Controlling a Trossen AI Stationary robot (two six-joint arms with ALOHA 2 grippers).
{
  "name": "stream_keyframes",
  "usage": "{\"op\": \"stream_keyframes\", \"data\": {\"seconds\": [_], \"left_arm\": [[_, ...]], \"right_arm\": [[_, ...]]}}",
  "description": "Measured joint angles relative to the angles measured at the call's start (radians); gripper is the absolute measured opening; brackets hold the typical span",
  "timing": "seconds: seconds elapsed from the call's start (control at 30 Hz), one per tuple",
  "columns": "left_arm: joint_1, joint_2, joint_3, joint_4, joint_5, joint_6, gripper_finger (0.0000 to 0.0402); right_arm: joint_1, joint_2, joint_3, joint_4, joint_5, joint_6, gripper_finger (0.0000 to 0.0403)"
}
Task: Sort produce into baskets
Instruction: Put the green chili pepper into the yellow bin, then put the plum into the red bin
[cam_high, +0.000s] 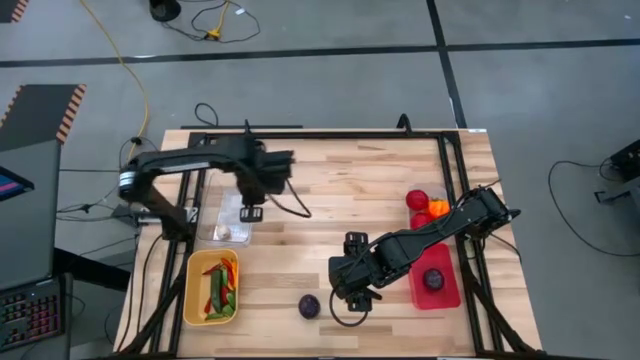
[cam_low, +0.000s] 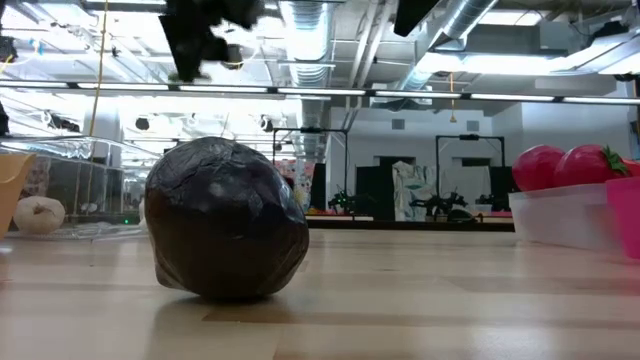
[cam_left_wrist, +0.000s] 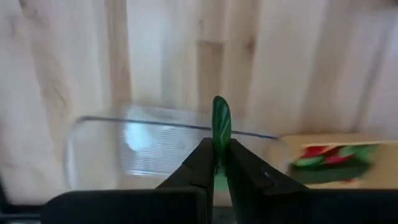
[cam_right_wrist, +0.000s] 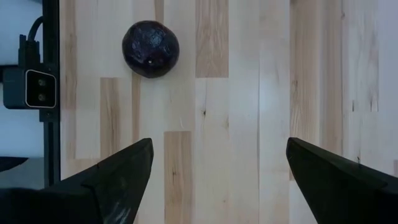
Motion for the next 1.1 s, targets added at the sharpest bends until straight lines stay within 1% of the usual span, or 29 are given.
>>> {"op": "stream_keyframes", "data": {"seconds": [0.07,0.13,0.3,0.47,0.6,0.73,0.93,1.0,1.1], "left_arm": [[-0.040,-0.071,-0.024,0.003,0.025,-0.089,0.0018],[-0.094,-0.148,-0.077,-0.002,0.053,-0.181,0.0018],[-0.263,-0.345,-0.279,-0.001,0.089,-0.435,0.0018],[-0.417,-0.487,-0.470,0.006,0.234,-0.699,0.0019],[-0.509,-0.550,-0.596,0.073,0.313,-0.860,0.0038],[-0.568,-0.562,-0.704,0.151,0.343,-0.924,0.0075],[-0.602,-0.555,-0.831,0.285,0.389,-0.916,0.0142],[-0.602,-0.554,-0.851,0.325,0.388,-0.904,0.0156],[-0.617,-0.560,-0.856,0.389,0.357,-0.862,0.0163]], "right_arm": [[0.000,0.000,0.000,0.000,0.000,0.000,0.0396],[0.000,0.000,0.000,0.001,0.000,0.000,0.0396],[0.000,0.000,0.000,0.015,0.000,0.000,0.0396],[0.000,0.000,0.000,0.078,0.000,0.000,0.0396],[0.000,0.000,0.000,0.119,0.000,0.000,0.0396],[0.000,0.000,0.000,0.130,0.000,0.000,0.0396],[0.000,0.000,0.000,0.129,0.000,0.000,0.0396],[0.000,0.000,0.000,0.128,0.000,0.000,0.0396],[0.000,0.000,0.000,0.130,0.000,0.000,0.0396]]}}
